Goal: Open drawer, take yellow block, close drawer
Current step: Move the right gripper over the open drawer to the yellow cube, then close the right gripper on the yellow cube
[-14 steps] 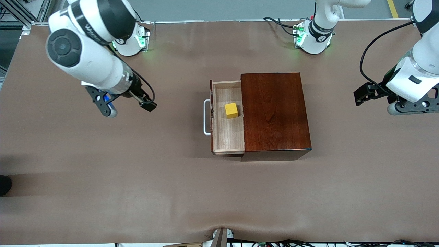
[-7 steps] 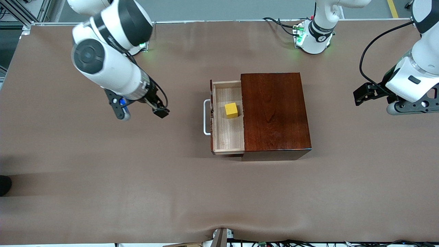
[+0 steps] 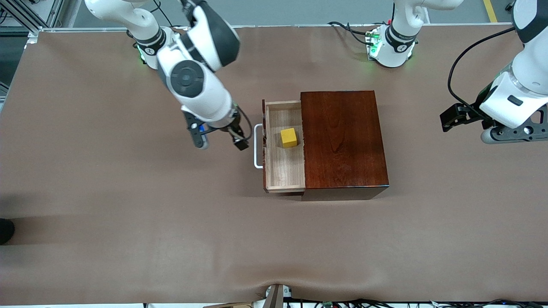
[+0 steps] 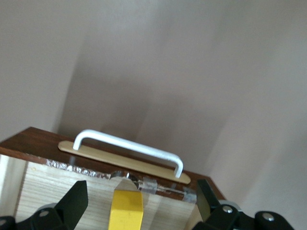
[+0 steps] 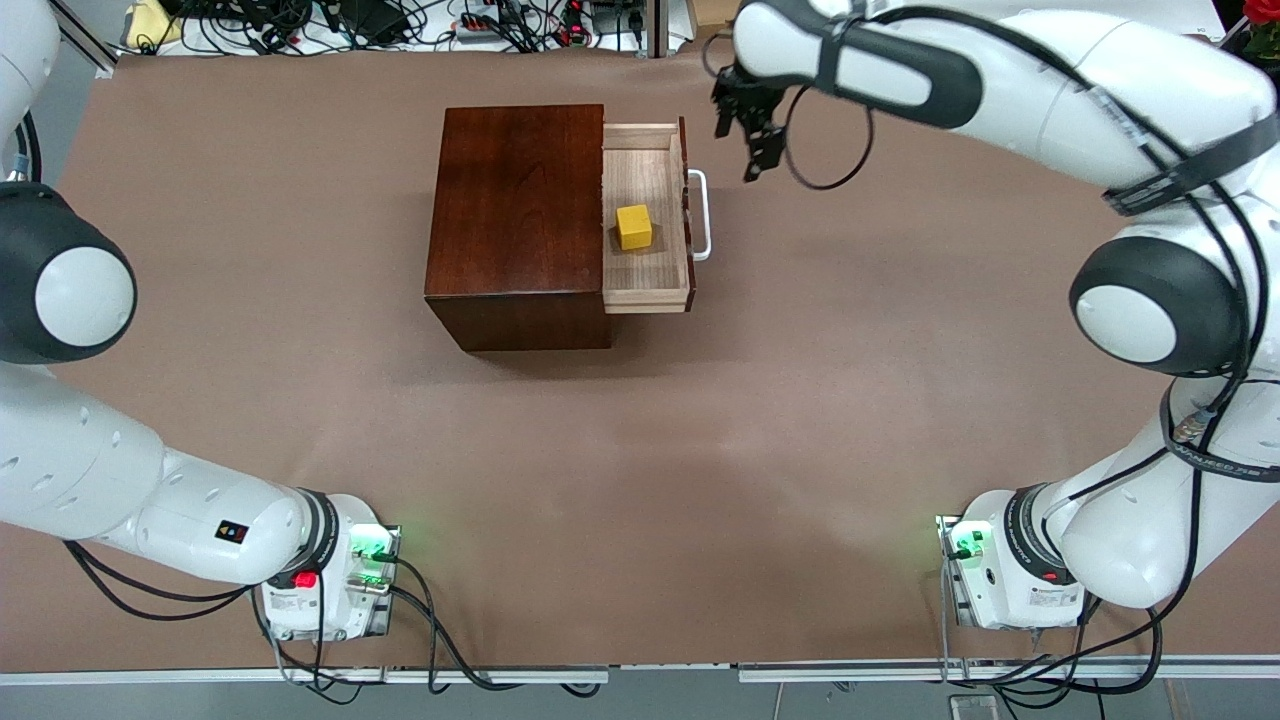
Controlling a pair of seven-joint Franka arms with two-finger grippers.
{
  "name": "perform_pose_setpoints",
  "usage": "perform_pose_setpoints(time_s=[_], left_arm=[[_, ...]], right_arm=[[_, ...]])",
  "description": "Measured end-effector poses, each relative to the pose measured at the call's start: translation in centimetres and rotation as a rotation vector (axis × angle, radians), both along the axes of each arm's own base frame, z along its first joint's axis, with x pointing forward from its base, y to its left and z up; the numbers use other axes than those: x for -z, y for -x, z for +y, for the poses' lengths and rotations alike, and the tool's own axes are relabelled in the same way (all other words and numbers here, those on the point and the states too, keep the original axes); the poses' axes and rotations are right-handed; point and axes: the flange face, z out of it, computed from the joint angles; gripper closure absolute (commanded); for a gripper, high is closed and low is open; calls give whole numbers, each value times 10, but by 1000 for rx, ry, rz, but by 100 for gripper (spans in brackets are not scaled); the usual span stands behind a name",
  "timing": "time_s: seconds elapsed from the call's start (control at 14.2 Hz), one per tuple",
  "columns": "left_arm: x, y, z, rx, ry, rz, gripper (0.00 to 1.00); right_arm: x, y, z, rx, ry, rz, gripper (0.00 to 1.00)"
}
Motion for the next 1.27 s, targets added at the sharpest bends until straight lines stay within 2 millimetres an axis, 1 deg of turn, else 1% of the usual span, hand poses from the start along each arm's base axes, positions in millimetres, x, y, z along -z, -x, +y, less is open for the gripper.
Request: perform_pose_setpoints(time_s=[0.49, 0.71, 1.06, 1.27], left_arm=[[1, 0, 0, 1, 0, 1, 0], [1, 0, 0, 4, 0, 2, 0], [1, 0, 0, 12, 0, 2, 0], [1, 0, 0, 16, 0, 2, 0]], right_arm=[[30, 11, 50, 131, -36, -65, 0], [48, 19, 64, 144, -27, -50, 0], [76, 33, 92, 173, -71, -21, 0], [84, 38, 101, 182, -75, -22, 0]])
